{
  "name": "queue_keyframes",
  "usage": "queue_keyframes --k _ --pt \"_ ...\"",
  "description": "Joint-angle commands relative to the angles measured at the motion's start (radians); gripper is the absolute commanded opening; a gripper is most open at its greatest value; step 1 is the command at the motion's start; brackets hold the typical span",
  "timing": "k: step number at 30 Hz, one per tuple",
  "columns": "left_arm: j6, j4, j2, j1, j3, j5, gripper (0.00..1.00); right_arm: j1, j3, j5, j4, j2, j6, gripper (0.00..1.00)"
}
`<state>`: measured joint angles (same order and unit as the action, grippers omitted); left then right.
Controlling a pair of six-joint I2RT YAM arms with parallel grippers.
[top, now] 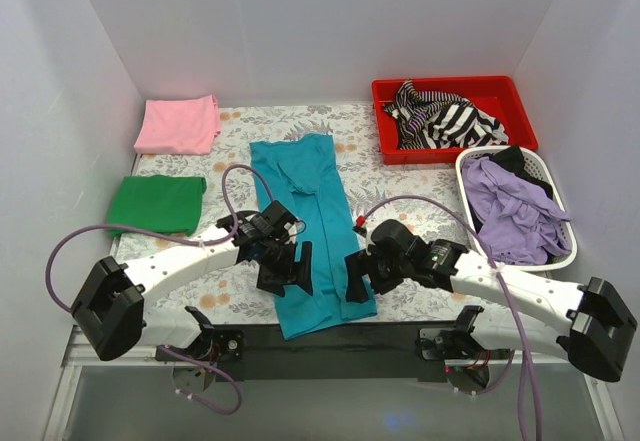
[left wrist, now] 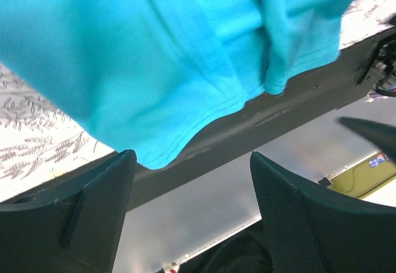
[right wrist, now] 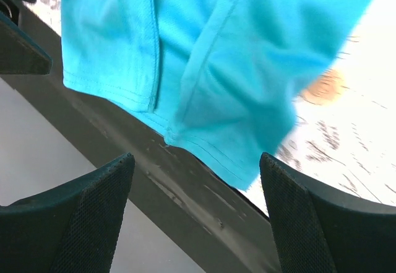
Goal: Fold and stack the t-shirts
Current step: Fold the tshirt
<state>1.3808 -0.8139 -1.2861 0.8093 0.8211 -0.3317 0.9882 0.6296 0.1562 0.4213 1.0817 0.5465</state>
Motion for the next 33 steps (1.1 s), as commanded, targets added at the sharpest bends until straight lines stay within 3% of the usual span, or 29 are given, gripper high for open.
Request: queue_keyframes --k 1,5,8,13,16,19,21,26,32,33 --pt "0.05 -0.06 0.005 0.007 -0.036 -0.013 0.74 0.0 0.018 -0.106 0.106 -0.052 0.01 0.88" --pt "0.127 -0.057 -0.001 0.005 -0.132 -0.041 0.76 -0.005 -0.039 -0.116 0.114 -0.036 0.038 0.85" --pt "0.179 -0.062 0.039 0.005 -0.181 -0.027 0.86 -0.006 -0.094 -0.129 0.091 -0.046 0.053 0.83" --pt "0.225 -0.044 0.082 0.007 -0.235 -0.047 0.87 -0.031 -0.172 -0.084 0.042 -0.085 0.067 0.8" --pt "0.239 0.021 0.093 0.005 -0.272 -0.101 0.86 -0.039 -0.234 -0.027 -0.019 -0.097 0.075 0.73" --pt "0.25 0.085 0.113 0.007 -0.301 -0.156 0.79 -0.042 -0.268 0.026 -0.082 -0.092 0.073 0.62" --pt "0.264 0.13 0.122 0.007 -0.319 -0.197 0.68 -0.043 -0.275 0.058 -0.104 -0.077 0.073 0.6" --pt "0.274 0.159 0.139 0.007 -0.358 -0.234 0.48 -0.043 -0.284 0.088 -0.116 -0.055 0.064 0.59" --pt "0.279 0.163 0.148 0.007 -0.382 -0.222 0.3 -0.043 -0.283 0.082 -0.128 -0.042 0.064 0.59" --pt "0.279 0.165 0.146 0.007 -0.388 -0.211 0.22 -0.043 -0.284 0.079 -0.131 -0.04 0.066 0.59"
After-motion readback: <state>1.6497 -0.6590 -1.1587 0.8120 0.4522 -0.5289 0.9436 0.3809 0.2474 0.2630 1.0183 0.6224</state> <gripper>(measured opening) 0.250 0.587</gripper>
